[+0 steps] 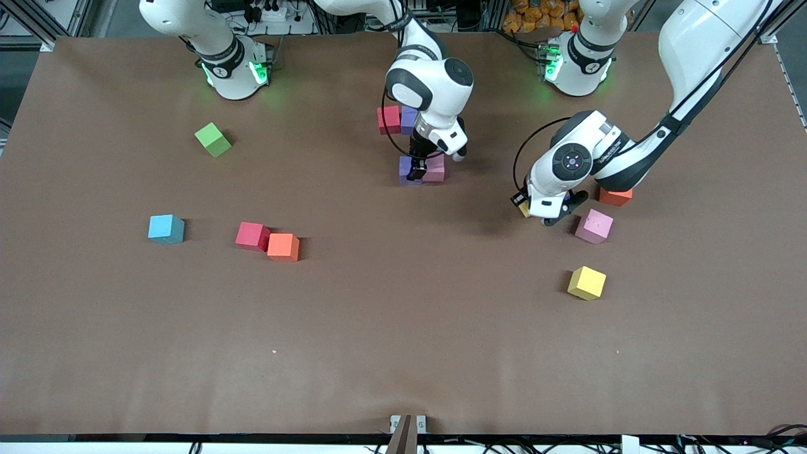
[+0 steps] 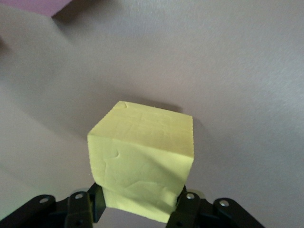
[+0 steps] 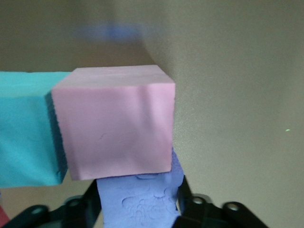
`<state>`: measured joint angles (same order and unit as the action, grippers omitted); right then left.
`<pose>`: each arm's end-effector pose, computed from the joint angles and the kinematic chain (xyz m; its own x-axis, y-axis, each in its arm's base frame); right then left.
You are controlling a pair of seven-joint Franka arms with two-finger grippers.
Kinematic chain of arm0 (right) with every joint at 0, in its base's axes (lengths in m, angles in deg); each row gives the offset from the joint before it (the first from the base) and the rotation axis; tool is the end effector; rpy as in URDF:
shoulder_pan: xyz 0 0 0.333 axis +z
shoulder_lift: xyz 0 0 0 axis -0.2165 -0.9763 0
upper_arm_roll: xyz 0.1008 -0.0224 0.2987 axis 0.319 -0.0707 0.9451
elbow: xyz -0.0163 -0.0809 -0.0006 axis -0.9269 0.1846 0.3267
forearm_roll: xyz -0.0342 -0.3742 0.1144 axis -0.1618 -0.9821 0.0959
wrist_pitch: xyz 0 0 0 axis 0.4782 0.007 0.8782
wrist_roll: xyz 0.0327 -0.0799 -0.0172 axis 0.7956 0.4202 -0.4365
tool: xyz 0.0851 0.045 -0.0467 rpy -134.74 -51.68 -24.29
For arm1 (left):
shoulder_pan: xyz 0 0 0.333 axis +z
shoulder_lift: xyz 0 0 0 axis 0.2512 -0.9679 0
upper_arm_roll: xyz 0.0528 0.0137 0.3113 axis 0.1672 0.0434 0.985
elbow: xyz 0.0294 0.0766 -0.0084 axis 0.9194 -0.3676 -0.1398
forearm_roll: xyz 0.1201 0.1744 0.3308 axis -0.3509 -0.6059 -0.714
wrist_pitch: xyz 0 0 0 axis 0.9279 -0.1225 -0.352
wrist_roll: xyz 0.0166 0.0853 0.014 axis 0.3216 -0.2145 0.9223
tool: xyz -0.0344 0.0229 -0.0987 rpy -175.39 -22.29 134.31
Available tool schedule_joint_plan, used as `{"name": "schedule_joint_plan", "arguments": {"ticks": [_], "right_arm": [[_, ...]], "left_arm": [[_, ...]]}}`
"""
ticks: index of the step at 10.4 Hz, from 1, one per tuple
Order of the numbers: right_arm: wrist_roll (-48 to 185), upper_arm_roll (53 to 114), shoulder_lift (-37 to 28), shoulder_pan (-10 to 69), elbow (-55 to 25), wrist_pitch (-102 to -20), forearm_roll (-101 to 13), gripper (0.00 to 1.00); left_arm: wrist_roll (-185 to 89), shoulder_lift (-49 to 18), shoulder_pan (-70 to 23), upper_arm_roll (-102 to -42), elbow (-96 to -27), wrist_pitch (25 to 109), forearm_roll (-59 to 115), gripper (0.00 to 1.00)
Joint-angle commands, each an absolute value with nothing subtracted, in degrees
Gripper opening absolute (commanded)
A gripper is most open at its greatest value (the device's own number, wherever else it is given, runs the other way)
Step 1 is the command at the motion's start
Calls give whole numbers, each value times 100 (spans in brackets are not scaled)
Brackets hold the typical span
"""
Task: Form number 2 with 11 blocks
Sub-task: 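Grasp the yellow cube with the left gripper while the right gripper releases purple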
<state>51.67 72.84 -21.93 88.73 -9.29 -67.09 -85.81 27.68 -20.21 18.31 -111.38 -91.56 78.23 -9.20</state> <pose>0.3177 0.5885 0.2019 0.0643 0.9580 -0.2794 0.9889 -0.0235 0.1469 0.4571 -0.2161 0.2115 0.7726 0.6120 -0.1691 0.5860 -0.7898 -0.1812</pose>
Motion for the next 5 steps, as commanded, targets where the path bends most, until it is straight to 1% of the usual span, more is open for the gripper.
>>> {"name": "schedule_joint_plan", "arguments": {"ticks": [1, 5], "right_arm": [[5293, 7292, -2268, 8844, -781, -6505, -8486, 100], [5302, 7292, -2171, 8844, -764, -6153, -8478, 100]], "left_arm": [[3063, -1897, 1815, -11199, -9035, 7751, -1007, 0], [3081, -1906, 1753, -11225, -8692, 7586, -981, 0]]}}
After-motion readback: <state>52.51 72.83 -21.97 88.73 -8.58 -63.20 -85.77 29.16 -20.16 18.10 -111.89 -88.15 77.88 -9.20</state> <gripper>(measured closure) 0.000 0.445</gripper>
